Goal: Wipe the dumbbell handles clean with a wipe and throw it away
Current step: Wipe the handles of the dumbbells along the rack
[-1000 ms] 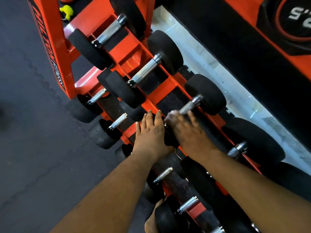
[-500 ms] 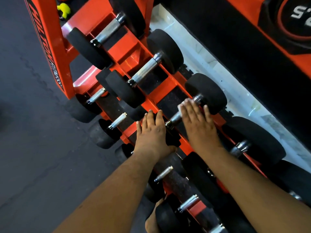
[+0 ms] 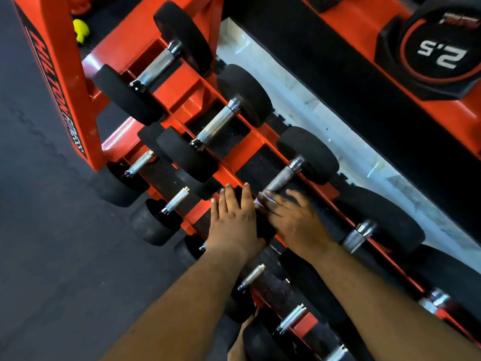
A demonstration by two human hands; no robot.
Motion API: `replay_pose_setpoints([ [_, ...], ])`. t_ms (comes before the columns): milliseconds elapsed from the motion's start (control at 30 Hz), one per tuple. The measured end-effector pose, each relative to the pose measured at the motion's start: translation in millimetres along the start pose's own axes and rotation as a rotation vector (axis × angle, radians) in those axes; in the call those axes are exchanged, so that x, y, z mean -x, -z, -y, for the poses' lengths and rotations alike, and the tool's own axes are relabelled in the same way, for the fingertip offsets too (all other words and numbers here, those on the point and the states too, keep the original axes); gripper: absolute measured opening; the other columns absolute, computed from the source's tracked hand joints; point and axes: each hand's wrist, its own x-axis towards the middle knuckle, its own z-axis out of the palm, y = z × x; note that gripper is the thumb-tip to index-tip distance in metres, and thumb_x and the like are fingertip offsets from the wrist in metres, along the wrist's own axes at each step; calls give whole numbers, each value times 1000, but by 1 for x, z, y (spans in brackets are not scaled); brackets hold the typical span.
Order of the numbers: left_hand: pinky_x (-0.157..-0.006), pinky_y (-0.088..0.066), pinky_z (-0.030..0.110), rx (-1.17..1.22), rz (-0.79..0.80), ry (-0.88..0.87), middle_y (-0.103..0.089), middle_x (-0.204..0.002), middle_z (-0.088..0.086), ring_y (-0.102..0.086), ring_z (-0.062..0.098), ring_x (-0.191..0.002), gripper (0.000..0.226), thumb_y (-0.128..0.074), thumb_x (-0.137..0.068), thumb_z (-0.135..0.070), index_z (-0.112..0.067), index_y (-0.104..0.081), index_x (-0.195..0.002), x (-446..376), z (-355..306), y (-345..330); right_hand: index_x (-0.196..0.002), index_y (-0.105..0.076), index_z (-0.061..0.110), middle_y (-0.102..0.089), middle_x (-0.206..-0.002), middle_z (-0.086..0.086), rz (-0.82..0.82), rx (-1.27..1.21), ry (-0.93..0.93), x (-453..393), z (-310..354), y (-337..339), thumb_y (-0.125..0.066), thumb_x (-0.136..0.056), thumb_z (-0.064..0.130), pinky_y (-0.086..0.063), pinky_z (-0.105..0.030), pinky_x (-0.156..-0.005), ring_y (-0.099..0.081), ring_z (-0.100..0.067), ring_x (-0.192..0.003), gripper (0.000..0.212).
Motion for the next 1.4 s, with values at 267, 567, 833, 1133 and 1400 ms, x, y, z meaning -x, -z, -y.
replay_pose_setpoints([
  [267, -125, 10, 51, -5, 89, -45, 19, -164, 27, 17, 40, -154, 125, -71, -83, -59, -20, 21, -158, -1, 1, 7, -122, -72, 22, -74, -109, 9, -217, -976, -1232, 1, 9, 15, -62, -97, 14, -54, -33, -97, -69, -8, -98, 28],
  [567, -124, 12, 51, -5, 120, -60, 20, -162, 30, 21, 40, -153, 117, -64, -88, -61, -21, 21, -158, -4, 3, 9, -120, -66, 7, -72, -101, -9, -474, -1860, -1633, -78, 2, 29, -64, -94, 18, -56, -32, -70, -70, -21, -86, 28],
  [833, -125, 10, 52, -27, 133, -50, 25, -162, 27, 22, 38, -153, 119, -67, -88, -58, -26, 25, -157, -3, 2, 10, -118, -69, 12, -74, -111, -4, -398, -1981, -1570, -67, -22, 22, -58, -98, 32, -48, -34, -83, -65, -20, -107, 31],
  [1133, -125, 10, 50, -40, 120, -14, 21, -164, 25, 17, 37, -155, 119, -68, -86, -57, -26, 21, -158, -2, -1, 11, -104, -69, 3, -77, -97, -16, -67, -1673, -1475, -47, 40, 18, -66, -96, 15, -59, -32, -72, -73, -24, -86, 15],
  [1400, -124, 12, 50, -62, 142, -27, 20, -164, 27, 17, 38, -154, 123, -66, -85, -62, -25, 28, -156, 0, -1, 13, -104, -76, 17, -78, -95, -2, -284, -1466, -1490, -28, 55, 25, -65, -95, 16, -58, -48, -93, -74, -20, -95, 14],
])
